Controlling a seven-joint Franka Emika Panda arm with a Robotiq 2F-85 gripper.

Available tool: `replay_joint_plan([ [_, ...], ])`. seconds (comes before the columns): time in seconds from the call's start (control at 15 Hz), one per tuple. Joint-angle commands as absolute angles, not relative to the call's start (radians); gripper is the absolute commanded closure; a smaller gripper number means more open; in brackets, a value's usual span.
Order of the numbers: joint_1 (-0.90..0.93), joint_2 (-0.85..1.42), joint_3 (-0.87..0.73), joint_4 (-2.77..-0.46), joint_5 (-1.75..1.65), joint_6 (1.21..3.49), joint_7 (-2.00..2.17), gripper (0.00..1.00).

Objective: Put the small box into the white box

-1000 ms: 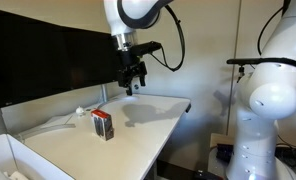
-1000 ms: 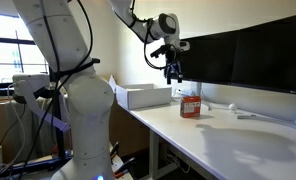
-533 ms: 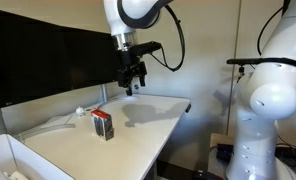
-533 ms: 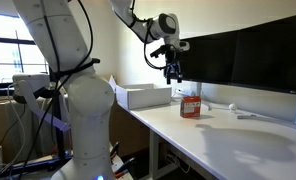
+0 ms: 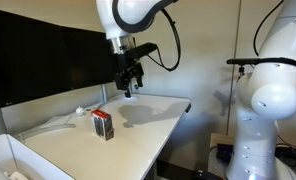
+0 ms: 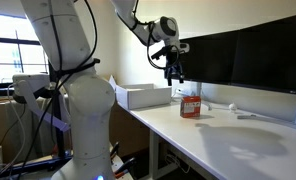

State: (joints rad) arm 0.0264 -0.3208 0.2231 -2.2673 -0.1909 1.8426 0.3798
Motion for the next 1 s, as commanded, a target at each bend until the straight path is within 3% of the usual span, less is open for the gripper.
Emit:
replay_joint_plan([
  [0.0,0.031,-0.190,0.236,-2.144,-0.238,1.858,0.455,0.00],
  [0.6,0.117,0.133,0.199,-1.810,-0.228,1.857,0.594,0.00],
  [0.93,0.165,0.183,0.142,-1.771,-0.195,1.874,0.744,0.00],
])
